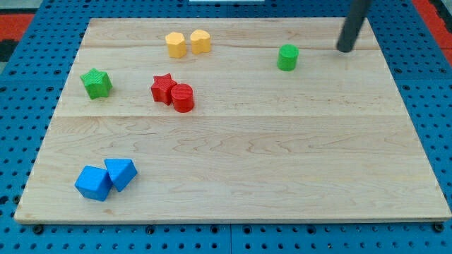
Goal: Slide the green circle at the bottom of the yellow heart
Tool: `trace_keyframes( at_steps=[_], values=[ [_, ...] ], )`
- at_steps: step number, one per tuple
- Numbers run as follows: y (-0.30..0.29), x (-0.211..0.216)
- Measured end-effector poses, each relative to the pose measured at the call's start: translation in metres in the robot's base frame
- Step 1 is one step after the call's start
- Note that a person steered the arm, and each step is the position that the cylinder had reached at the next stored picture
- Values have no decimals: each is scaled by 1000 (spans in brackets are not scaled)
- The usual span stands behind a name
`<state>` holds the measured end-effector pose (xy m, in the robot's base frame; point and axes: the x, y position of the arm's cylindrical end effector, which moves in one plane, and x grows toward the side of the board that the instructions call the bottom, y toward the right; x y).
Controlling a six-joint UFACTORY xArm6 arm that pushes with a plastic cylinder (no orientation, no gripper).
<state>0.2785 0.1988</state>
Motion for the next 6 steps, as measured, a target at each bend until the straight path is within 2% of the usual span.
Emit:
trace_keyframes(
  at_steps=[4,5,6],
  values=[
    [7,19],
    [-11,23],
    [-86,23]
  ],
)
